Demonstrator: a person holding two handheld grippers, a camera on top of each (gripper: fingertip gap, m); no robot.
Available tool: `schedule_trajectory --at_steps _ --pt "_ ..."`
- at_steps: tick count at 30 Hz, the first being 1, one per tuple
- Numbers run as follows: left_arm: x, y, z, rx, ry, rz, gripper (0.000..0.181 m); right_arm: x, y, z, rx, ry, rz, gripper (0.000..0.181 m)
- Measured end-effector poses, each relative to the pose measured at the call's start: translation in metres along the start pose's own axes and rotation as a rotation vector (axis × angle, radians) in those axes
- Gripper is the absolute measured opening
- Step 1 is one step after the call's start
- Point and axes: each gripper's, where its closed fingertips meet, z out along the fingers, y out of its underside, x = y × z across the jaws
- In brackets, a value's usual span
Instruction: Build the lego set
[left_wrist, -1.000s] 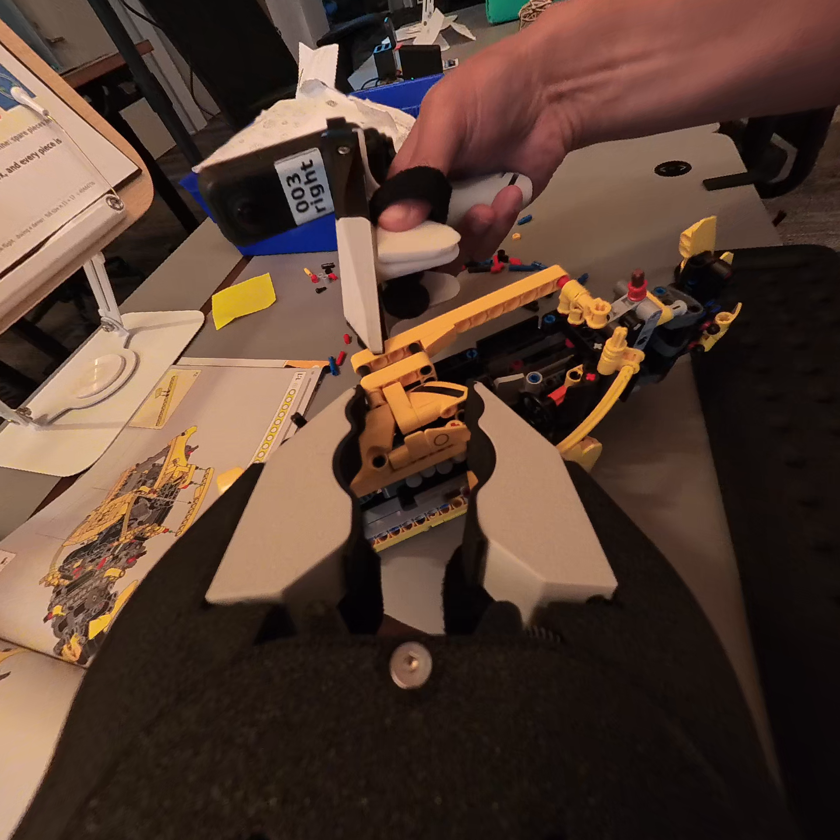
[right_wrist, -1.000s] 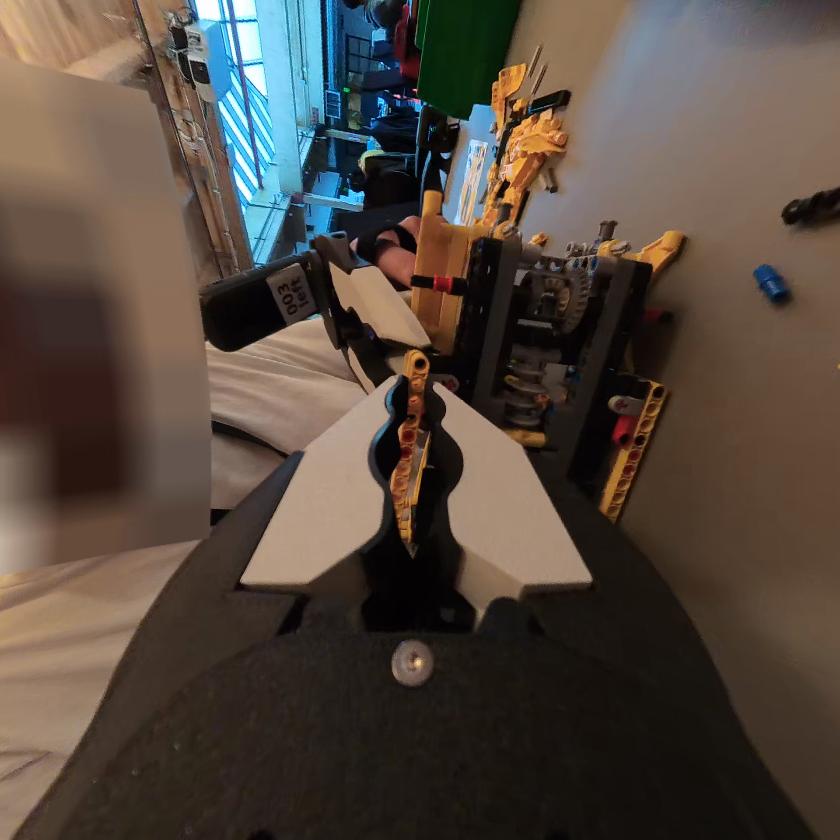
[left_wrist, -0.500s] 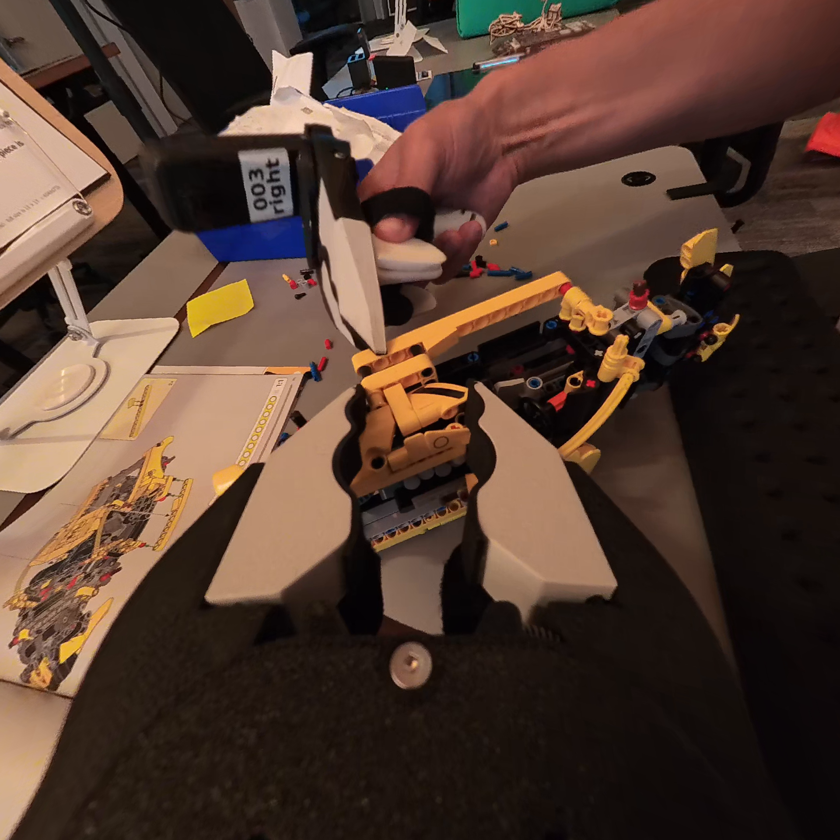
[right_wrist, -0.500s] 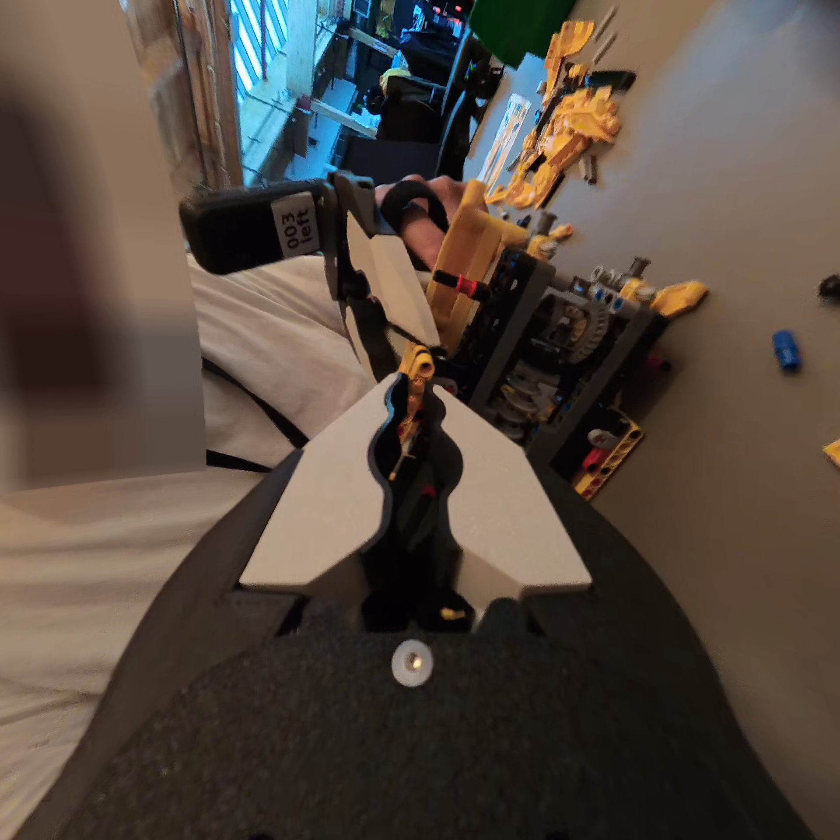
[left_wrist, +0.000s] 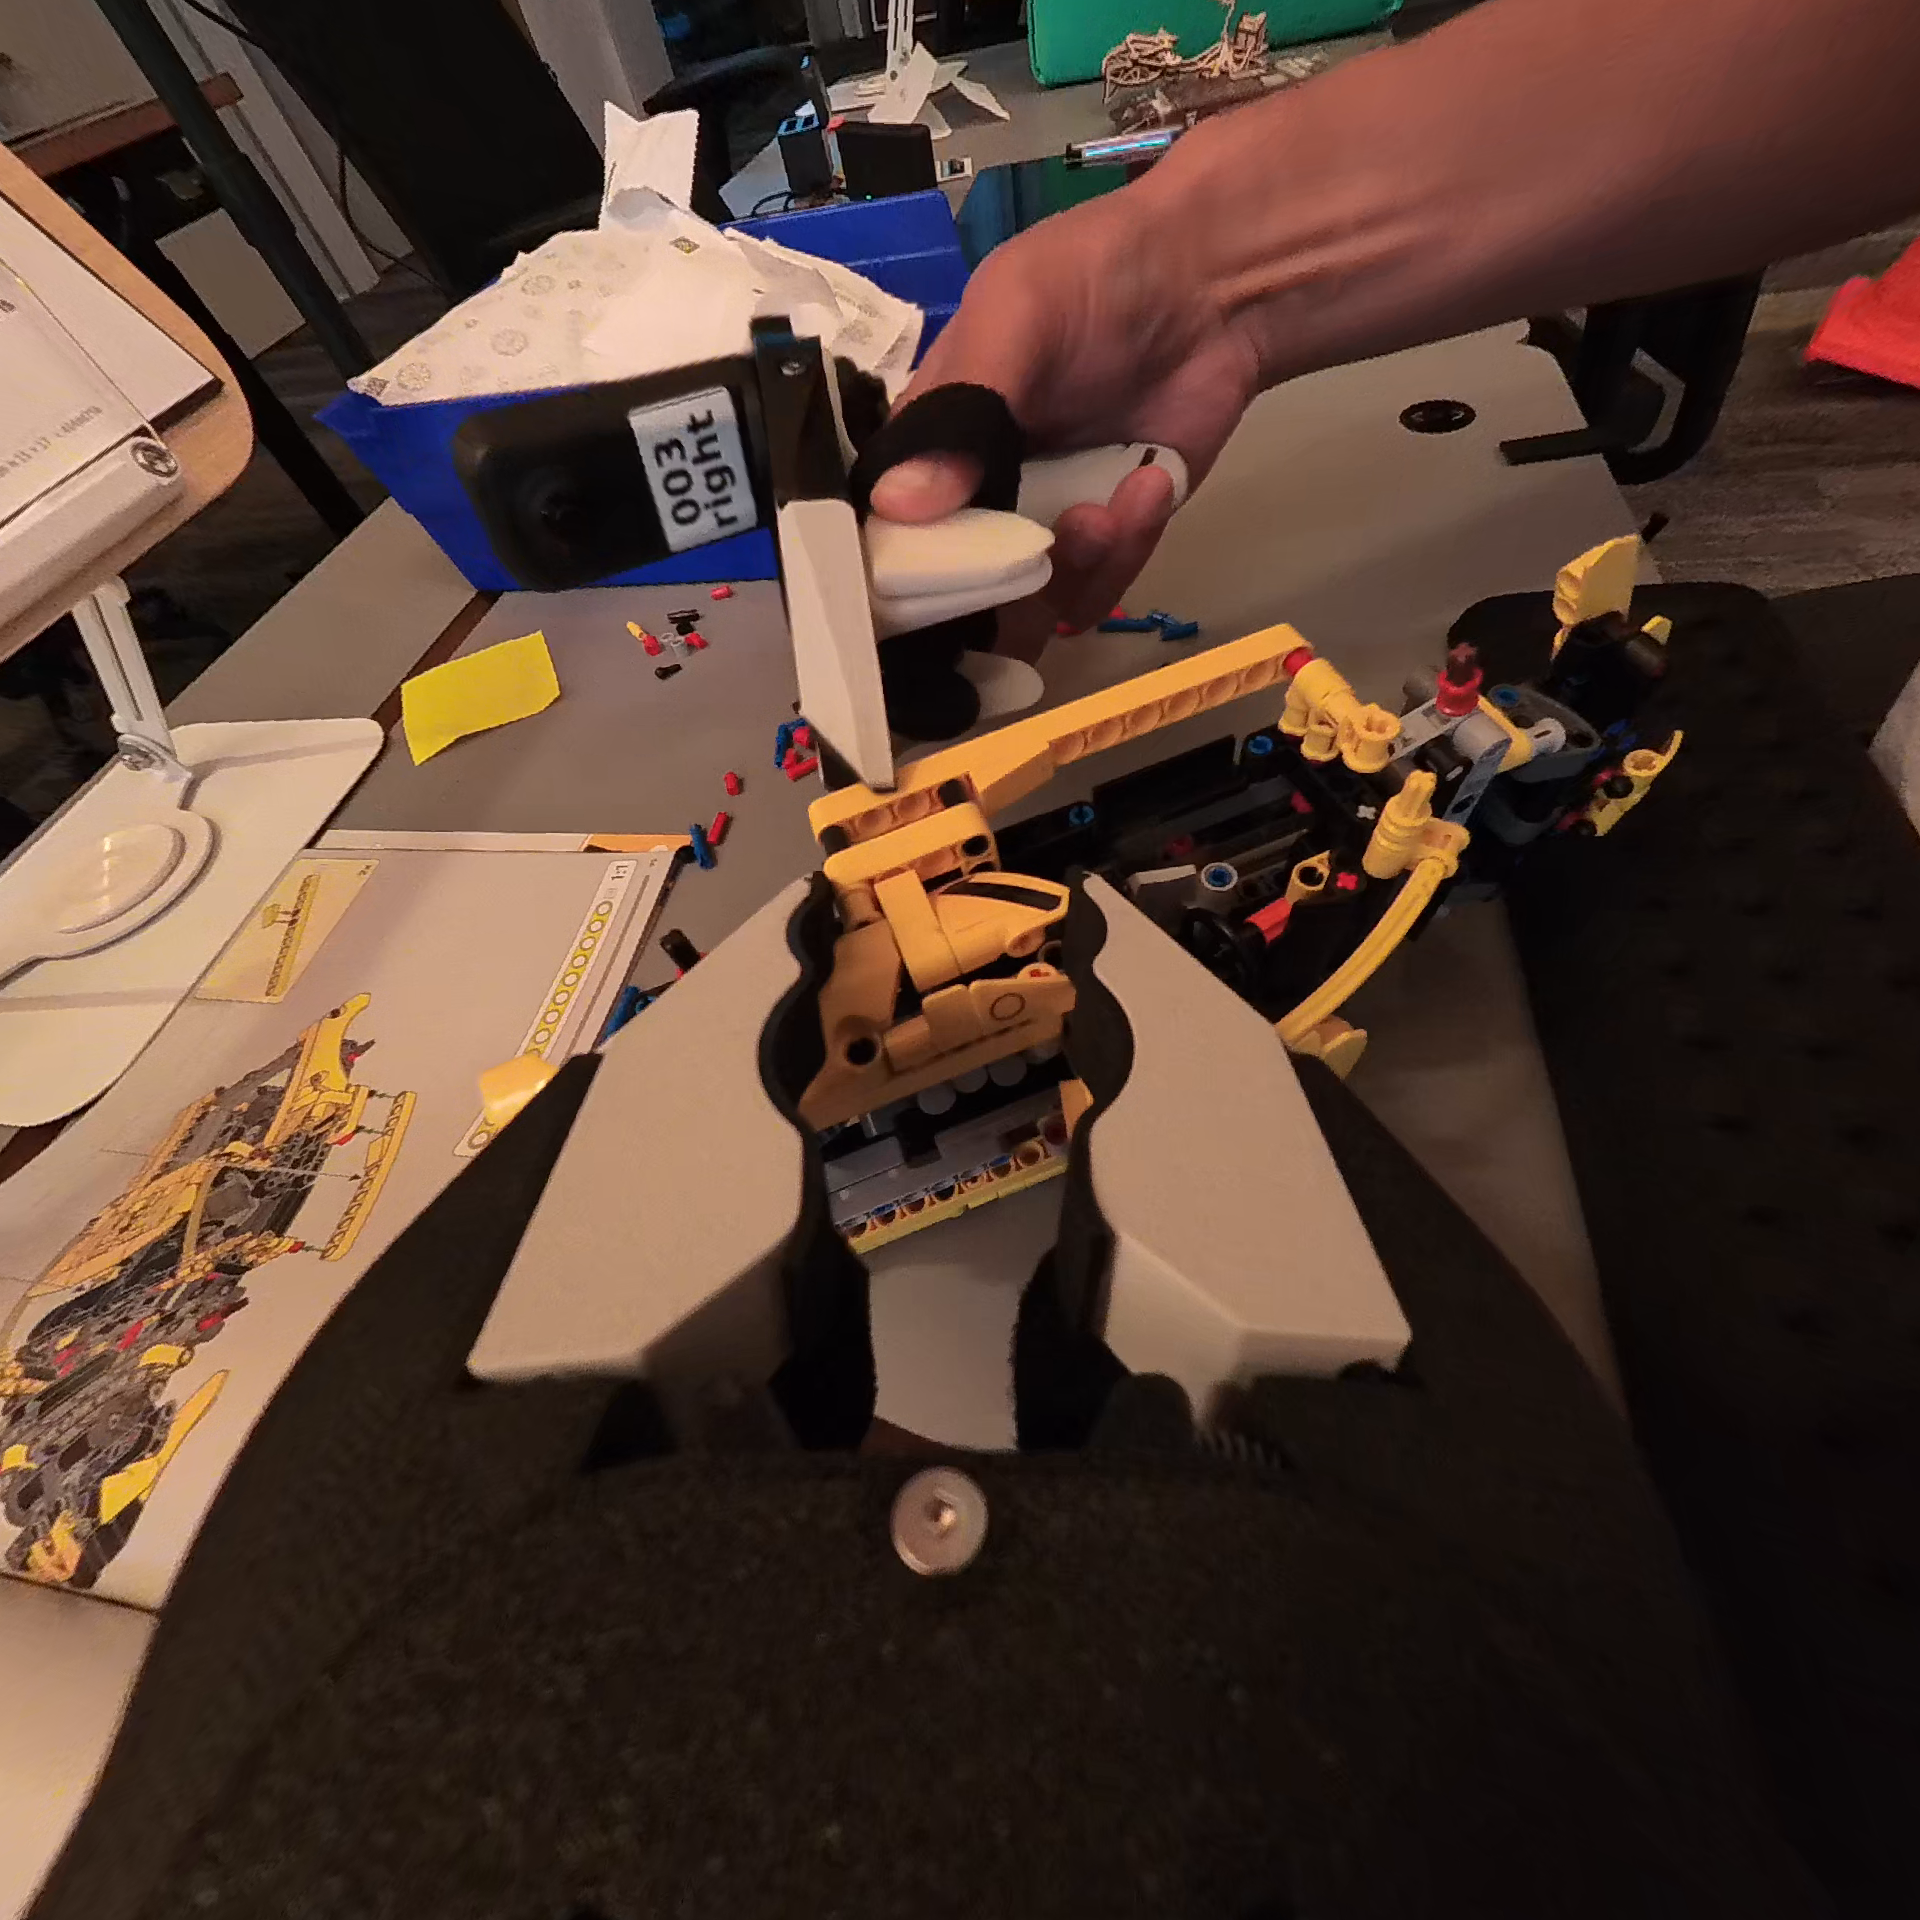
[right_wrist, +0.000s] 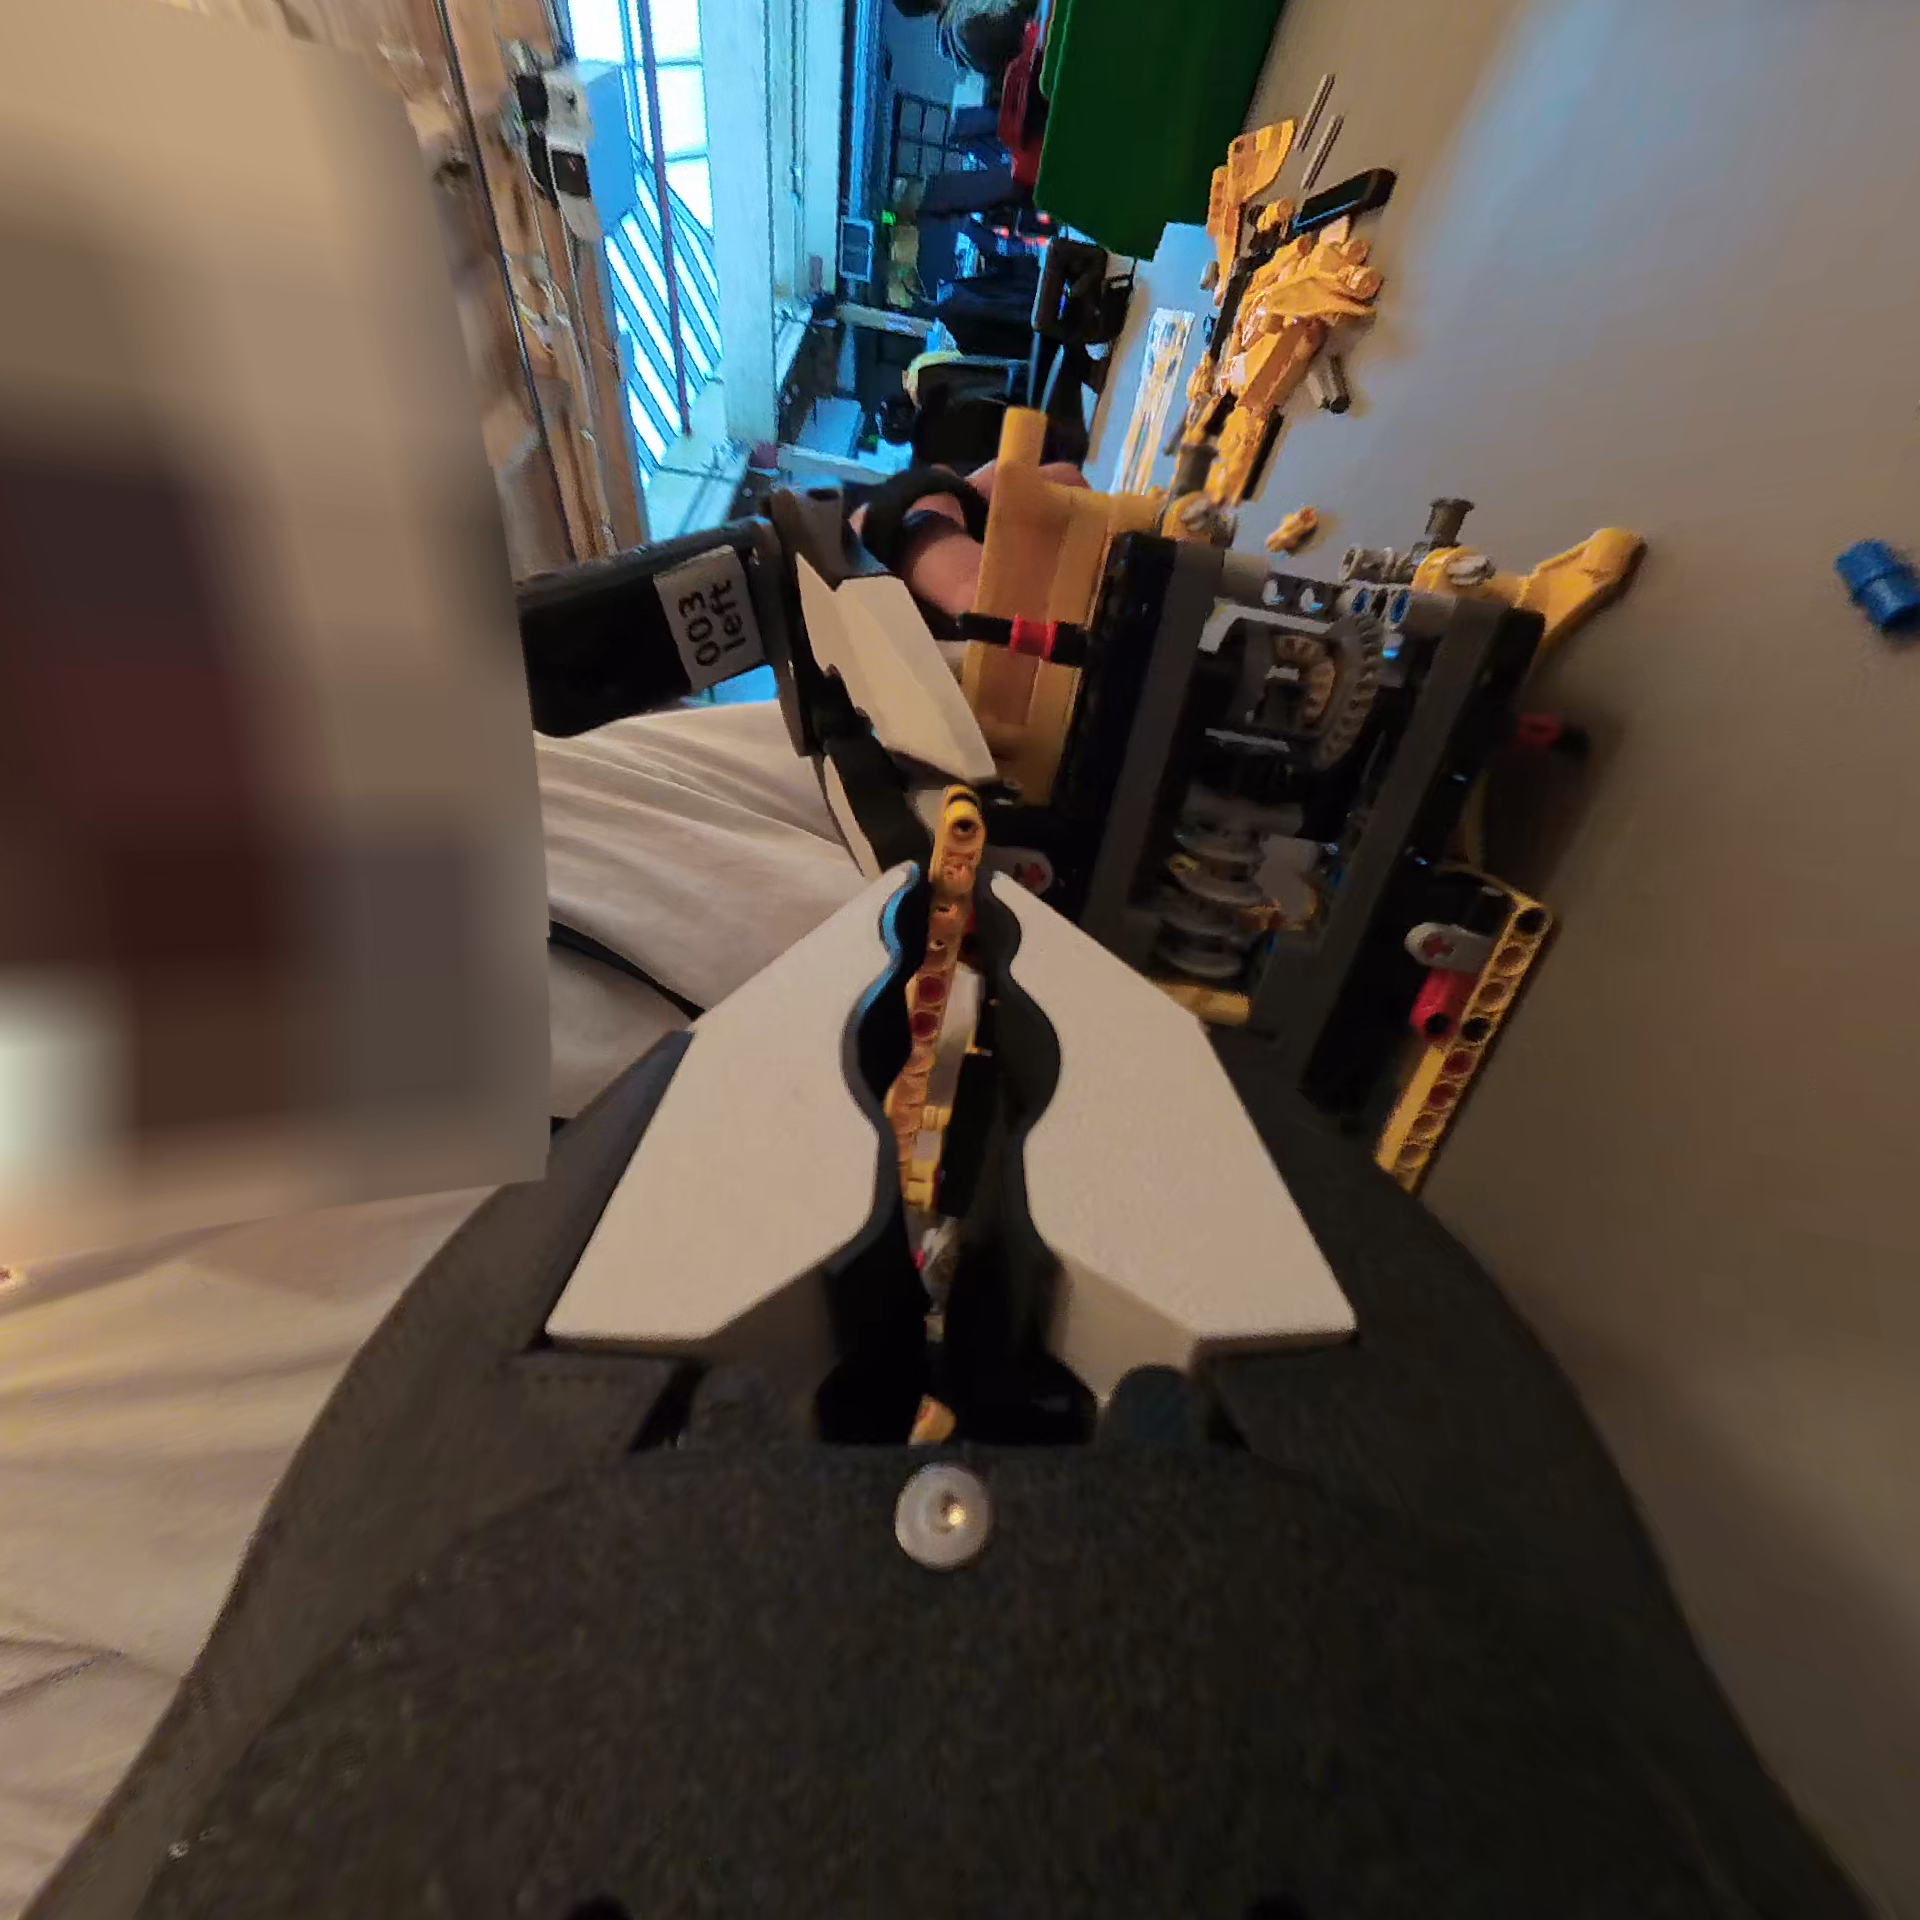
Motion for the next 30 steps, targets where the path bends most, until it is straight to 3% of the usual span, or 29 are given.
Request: schedule_trajectory --at_steps 10,22,27,30 --pt "0.0005 0.0001 -0.0004 -0.010 -0.008 0.010 0.044 -0.0007 0.0014 0.0016 0.021 0.129 -0.046 0.006" --pt "-0.0011 -0.0013 0.0035 -0.006 -0.020 -0.017 0.044 0.0029 -0.0006 -0.0024 0.039 -0.068 0.091 0.005" --pt "0.0006 -0.0008 0.0022 -0.007 -0.008 -0.009 0.044 0.0023 0.0018 0.0001 -0.015 0.164 -0.147 0.006" --pt "0.0035 -0.0016 0.0008 -0.001 0.015 -0.026 0.044 0.0017 0.0049 0.0020 -0.076 0.122 -0.116 0.005"
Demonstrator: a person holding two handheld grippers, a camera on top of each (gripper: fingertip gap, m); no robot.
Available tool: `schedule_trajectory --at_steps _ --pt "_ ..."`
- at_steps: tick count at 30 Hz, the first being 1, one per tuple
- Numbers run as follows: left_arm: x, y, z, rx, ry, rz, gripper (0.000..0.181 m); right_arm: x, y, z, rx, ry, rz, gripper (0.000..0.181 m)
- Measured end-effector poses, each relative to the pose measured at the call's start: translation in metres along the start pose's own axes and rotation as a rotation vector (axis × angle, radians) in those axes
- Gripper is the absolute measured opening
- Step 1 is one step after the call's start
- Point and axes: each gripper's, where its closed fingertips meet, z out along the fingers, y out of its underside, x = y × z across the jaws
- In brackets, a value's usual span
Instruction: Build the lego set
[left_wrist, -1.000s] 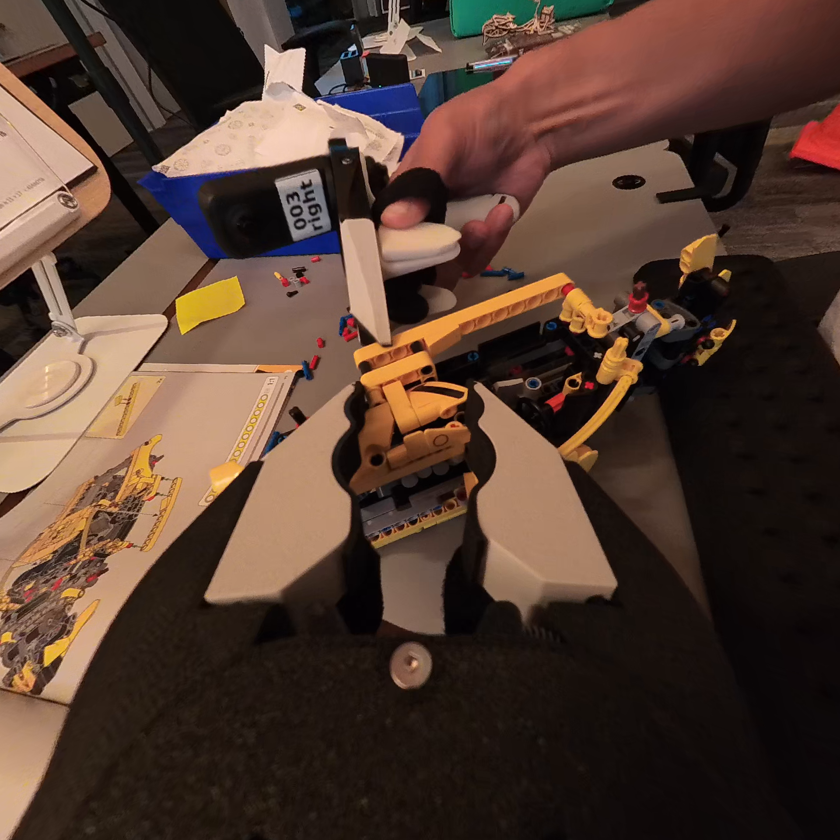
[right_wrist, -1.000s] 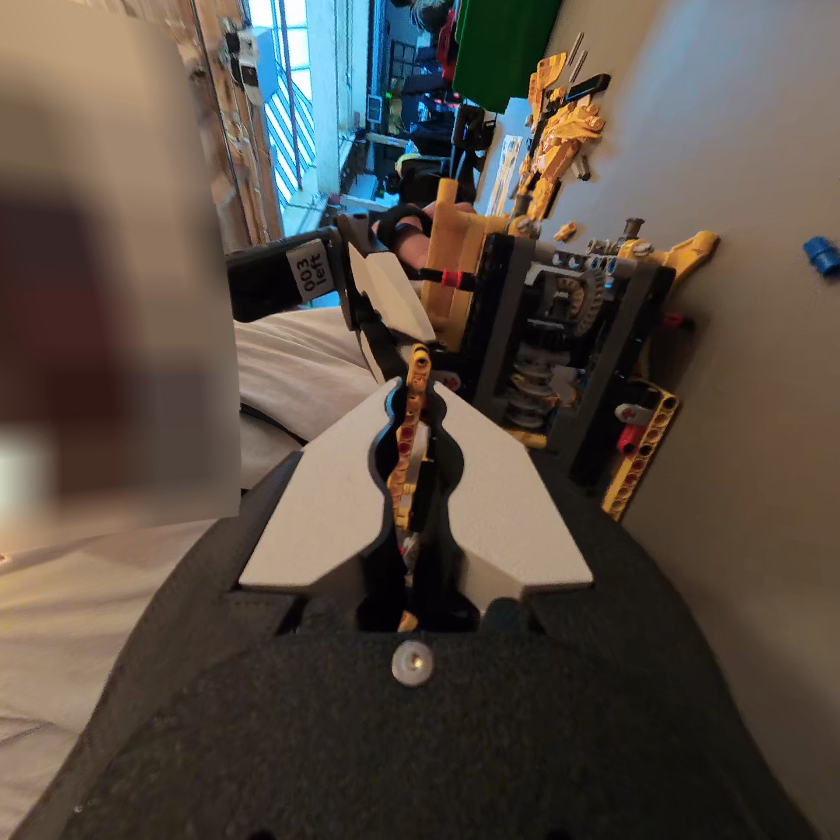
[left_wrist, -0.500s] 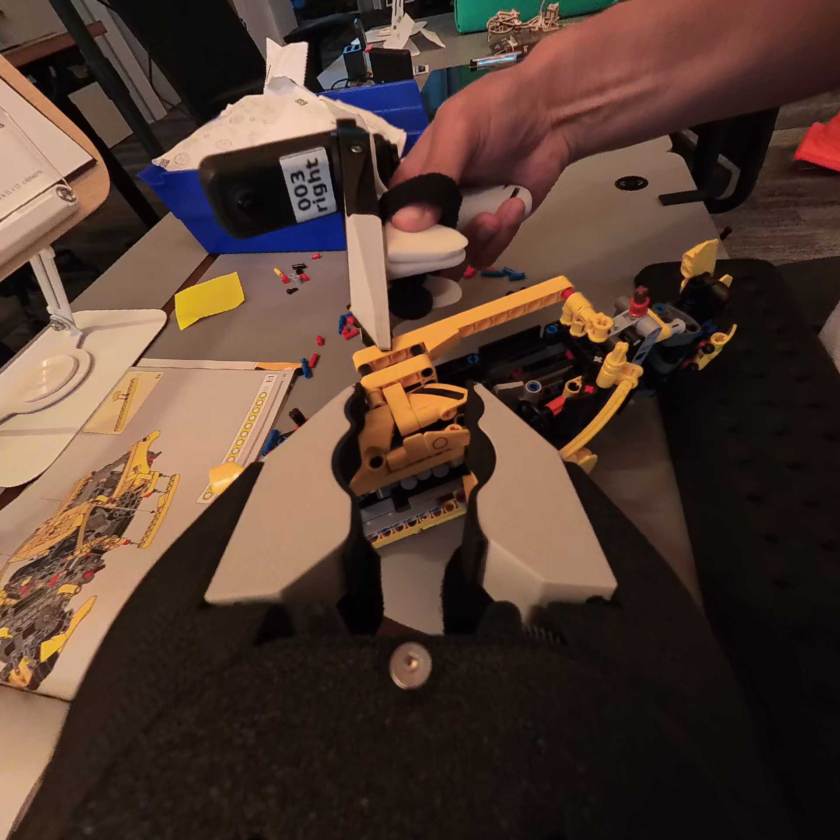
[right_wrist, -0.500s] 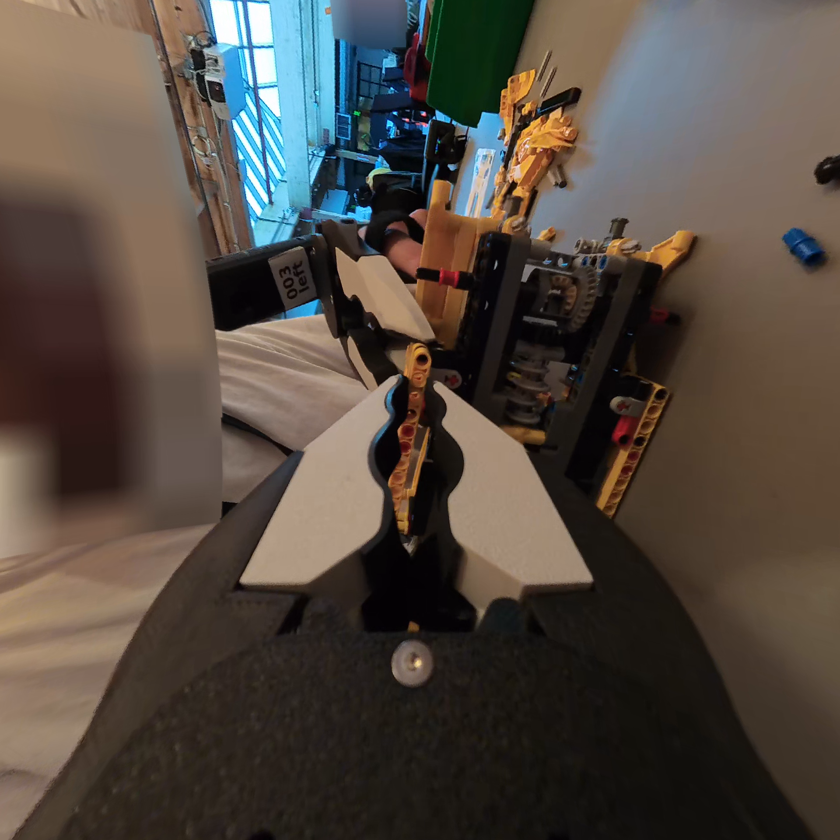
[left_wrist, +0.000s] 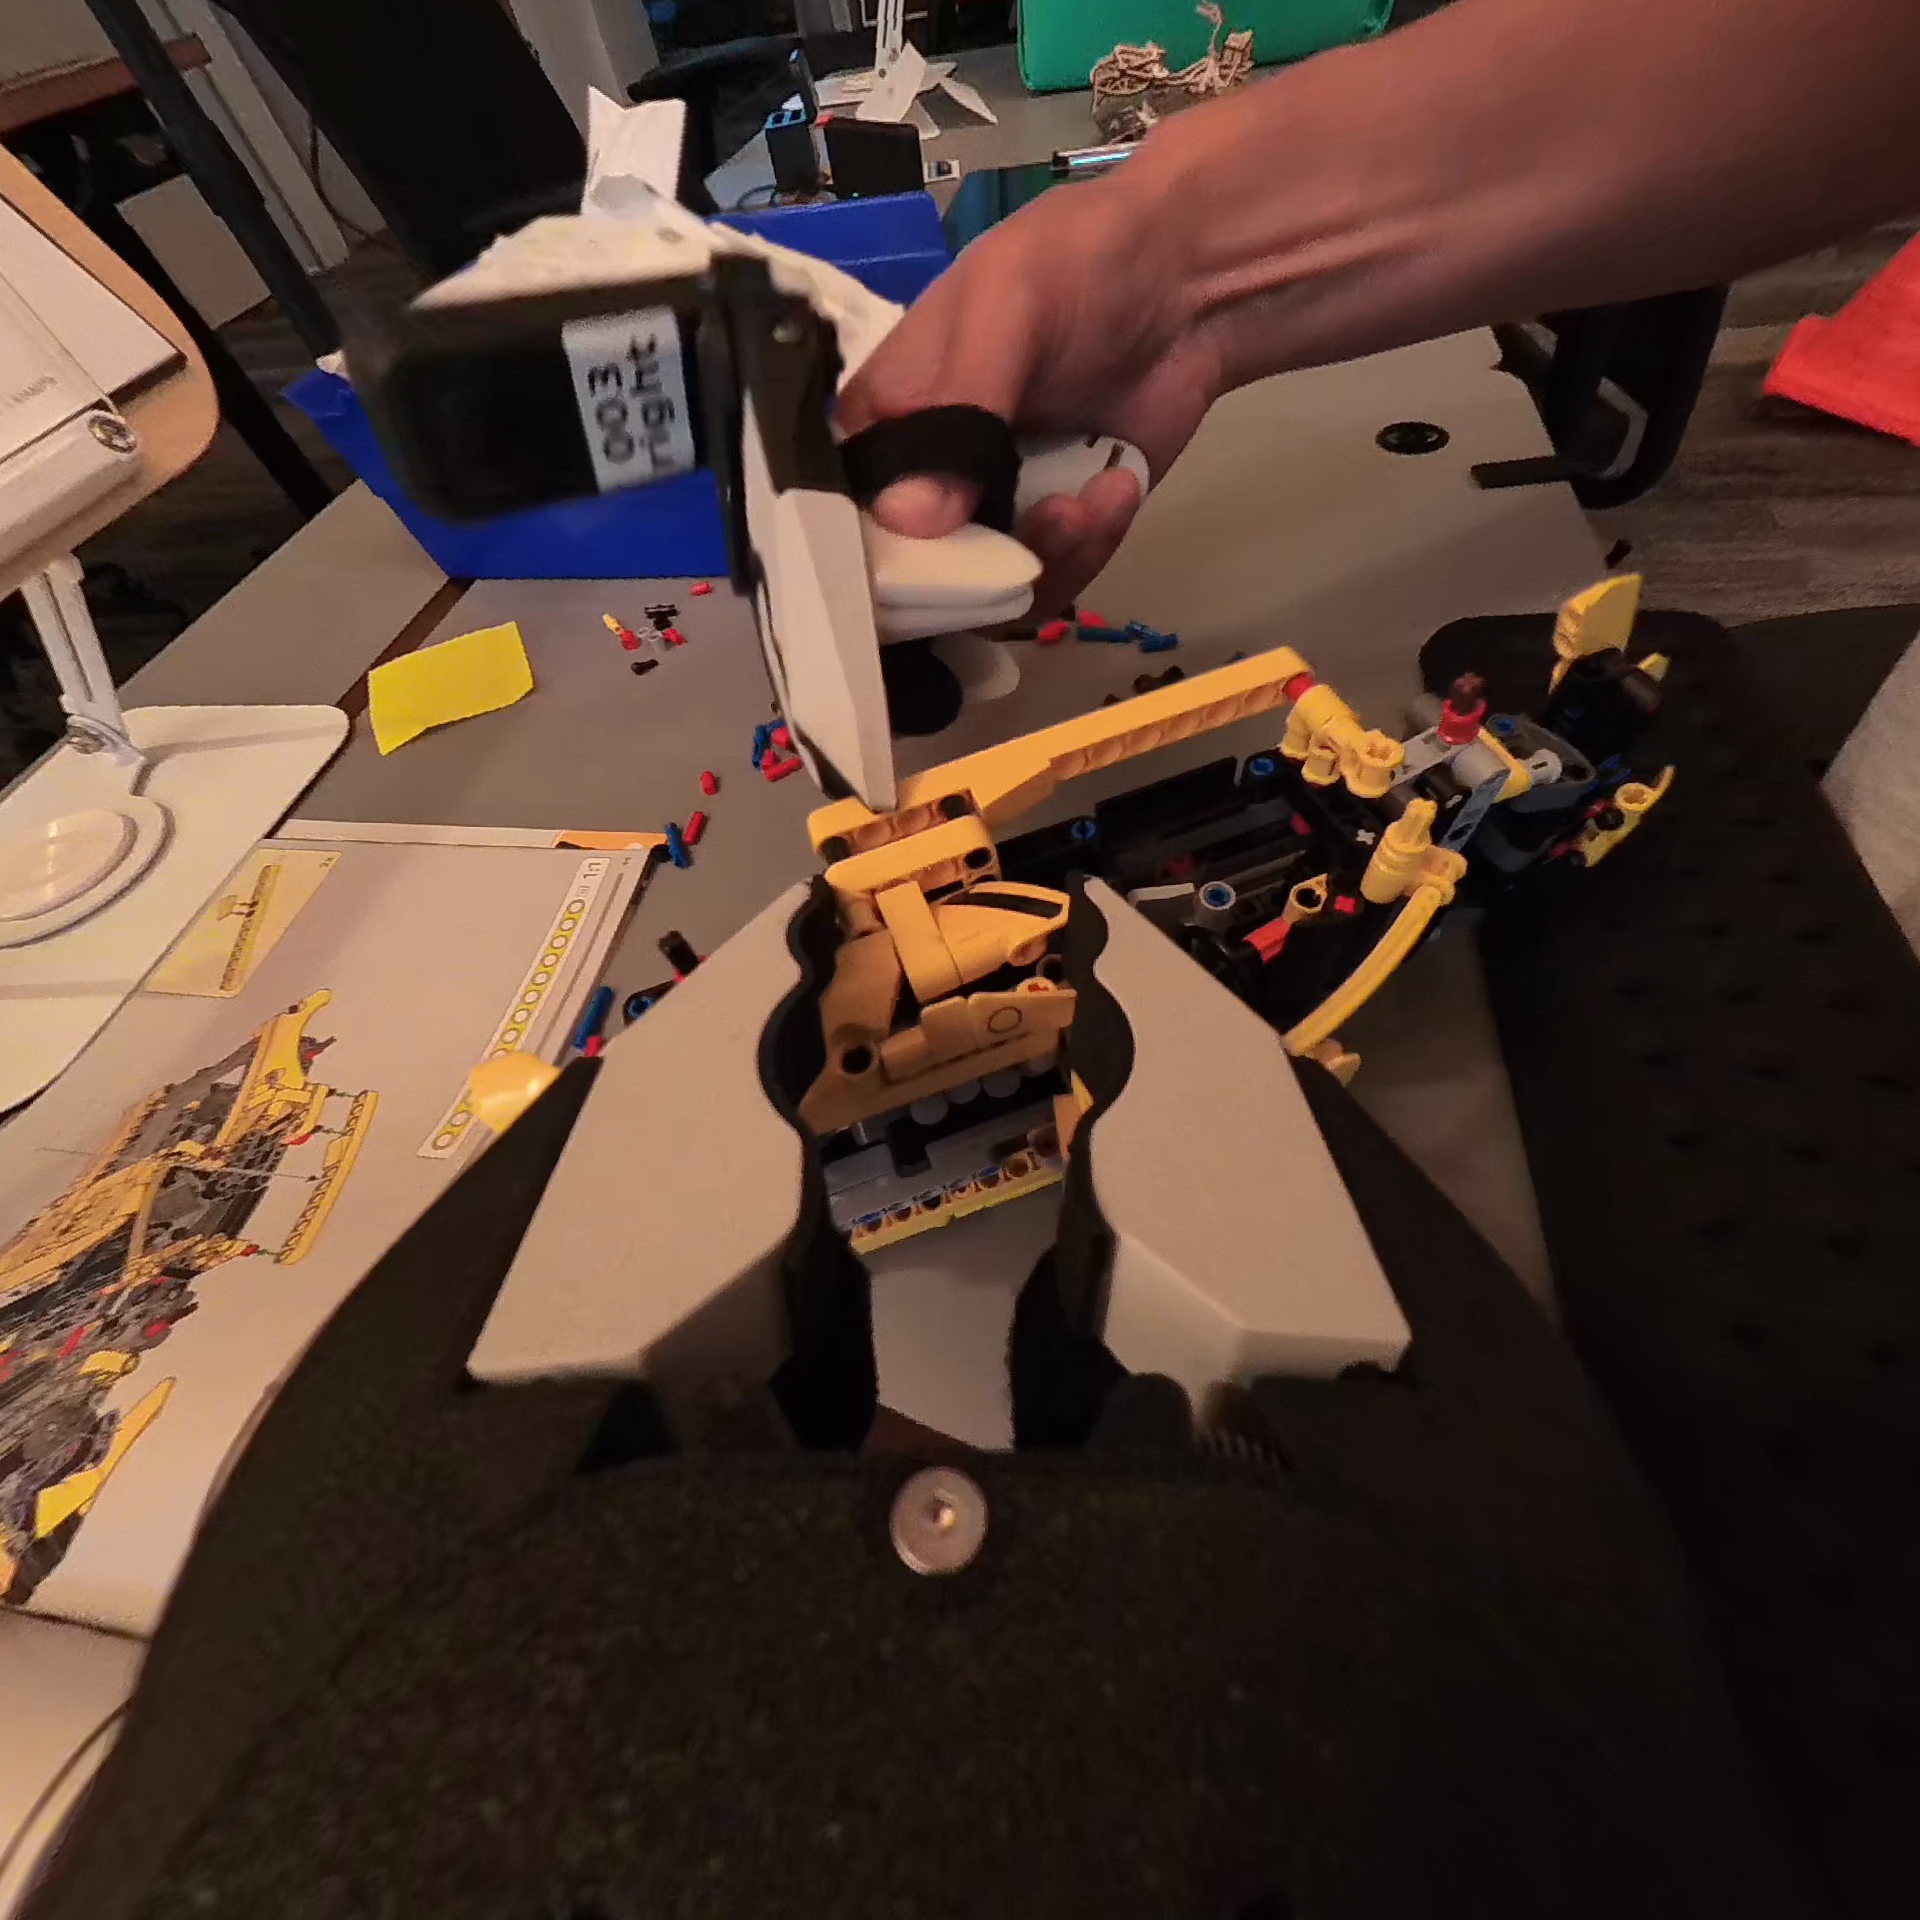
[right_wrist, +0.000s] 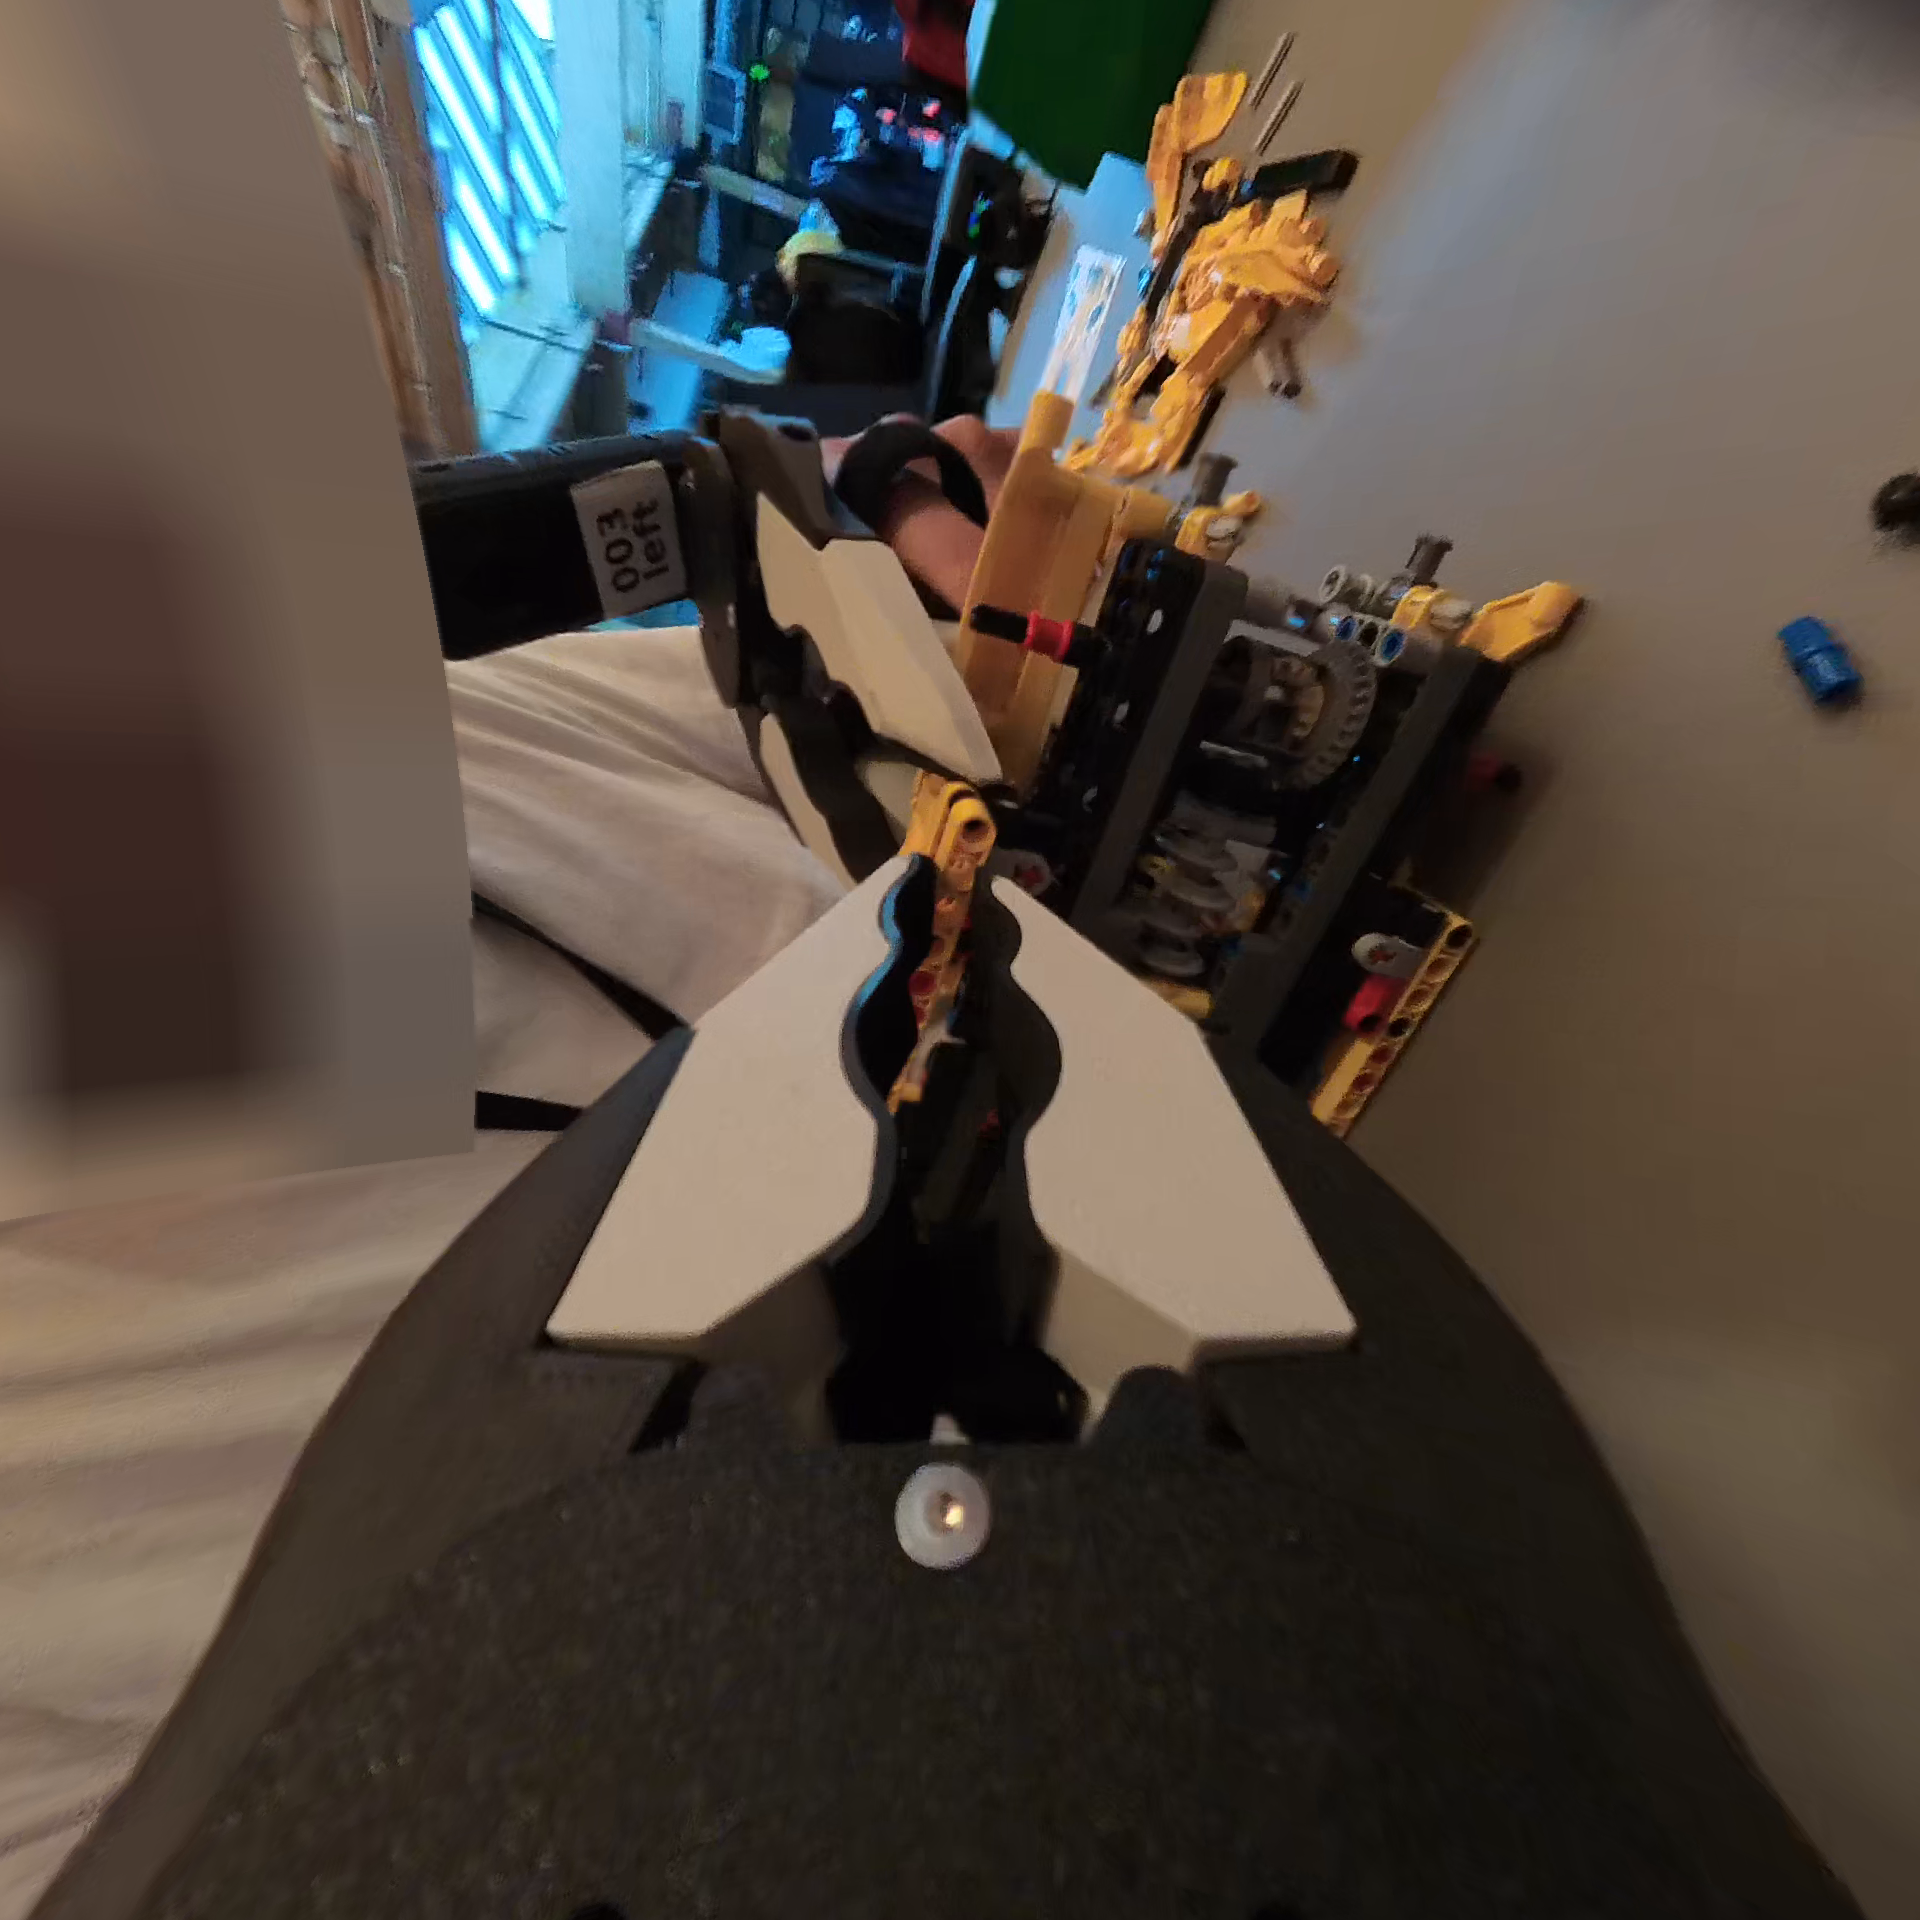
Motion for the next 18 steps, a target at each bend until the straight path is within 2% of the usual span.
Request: schedule_trajectory --at_steps 2,4,11,13,15,18 --pt "-0.002 0.000 0.000 -0.005 -0.012 -0.009 0.044 0.002 -0.002 0.000 -0.011 -0.114 0.160 0.005" --pt "-0.004 0.001 0.001 -0.012 -0.020 -0.008 0.044 0.003 -0.004 -0.001 0.015 -0.113 0.182 0.005" --pt "-0.002 0.000 -0.001 0.003 -0.025 0.013 0.045 0.001 -0.004 -0.001 0.087 0.069 0.013 0.008" --pt "-0.002 -0.002 -0.002 0.027 -0.006 -0.025 0.046 0.001 -0.006 -0.003 0.122 0.098 -0.004 0.022" --pt "-0.003 -0.004 -0.005 0.045 0.015 -0.067 0.048 -0.006 -0.007 -0.006 0.152 0.122 -0.047 0.023" --pt "-0.003 -0.005 -0.015 0.089 0.038 -0.126 0.049 -0.011 -0.007 -0.009 0.207 0.253 -0.158 0.024"
